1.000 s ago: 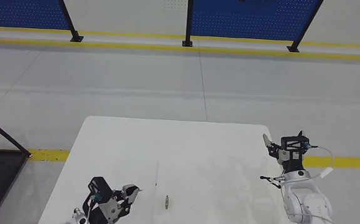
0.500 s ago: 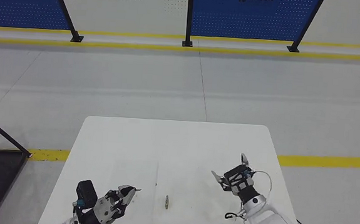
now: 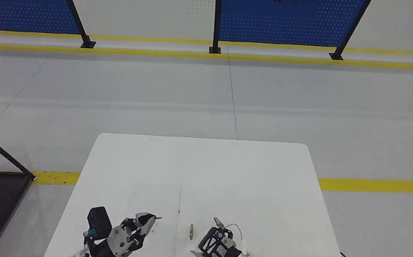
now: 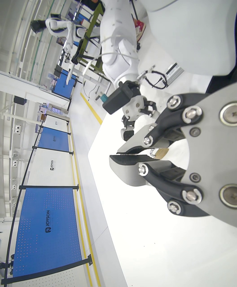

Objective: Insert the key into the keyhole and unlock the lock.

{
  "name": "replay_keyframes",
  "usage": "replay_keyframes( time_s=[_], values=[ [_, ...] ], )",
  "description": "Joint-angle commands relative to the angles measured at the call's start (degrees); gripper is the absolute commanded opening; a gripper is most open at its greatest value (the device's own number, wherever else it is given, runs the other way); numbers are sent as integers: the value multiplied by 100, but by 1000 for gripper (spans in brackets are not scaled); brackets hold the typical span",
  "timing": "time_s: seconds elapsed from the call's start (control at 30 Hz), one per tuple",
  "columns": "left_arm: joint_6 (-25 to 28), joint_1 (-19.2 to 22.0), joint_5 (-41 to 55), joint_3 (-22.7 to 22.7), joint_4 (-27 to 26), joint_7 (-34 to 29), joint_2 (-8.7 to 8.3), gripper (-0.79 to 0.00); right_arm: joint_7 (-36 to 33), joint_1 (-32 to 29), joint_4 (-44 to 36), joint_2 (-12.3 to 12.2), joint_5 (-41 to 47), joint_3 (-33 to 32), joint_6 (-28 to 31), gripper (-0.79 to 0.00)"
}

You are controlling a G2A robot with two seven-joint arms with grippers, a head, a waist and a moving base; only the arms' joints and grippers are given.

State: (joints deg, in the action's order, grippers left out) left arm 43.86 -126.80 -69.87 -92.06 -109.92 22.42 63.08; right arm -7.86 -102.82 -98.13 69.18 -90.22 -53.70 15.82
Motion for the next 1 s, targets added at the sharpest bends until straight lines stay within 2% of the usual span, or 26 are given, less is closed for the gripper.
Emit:
replay_keyframes(
  time_s=[0.0, 0.17, 0.23, 0.3, 0.33, 0.73, 0.8, 0.87, 0.97],
  values=[
    [0, 0, 0, 0, 0, 0, 0, -785, -2, 139, 173, 52, 73, 180, -128, 0],
    [0, 0, 0, 0, 0, 0, 0, -785, -99, 533, 657, 198, 270, 578, -397, 0],
    [0, 0, 0, 0, 0, 0, 0, -785, -137, 657, 817, 250, 367, 695, -487, -77],
    [0, 0, 0, 0, 0, 0, 0, -785, -139, 748, 925, 290, 443, 789, -542, -249],
    [0, 0, 0, 0, 0, 0, 0, -785, -135, 783, 969, 305, 467, 827, -557, -376],
    [0, 0, 0, 0, 0, 0, 0, -785, -32, 1027, 1257, 396, 607, 1008, -769, -508],
    [0, 0, 0, 0, 0, 0, 0, -785, -42, 1064, 1296, 408, 623, 1029, -788, -603],
    [0, 0, 0, 0, 0, 0, 0, -785, -44, 1094, 1324, 419, 639, 1050, -799, -785],
    [0, 0, 0, 0, 0, 0, 0, -785, -13, 1120, 1339, 427, 664, 1058, -826, -785]
  ],
)
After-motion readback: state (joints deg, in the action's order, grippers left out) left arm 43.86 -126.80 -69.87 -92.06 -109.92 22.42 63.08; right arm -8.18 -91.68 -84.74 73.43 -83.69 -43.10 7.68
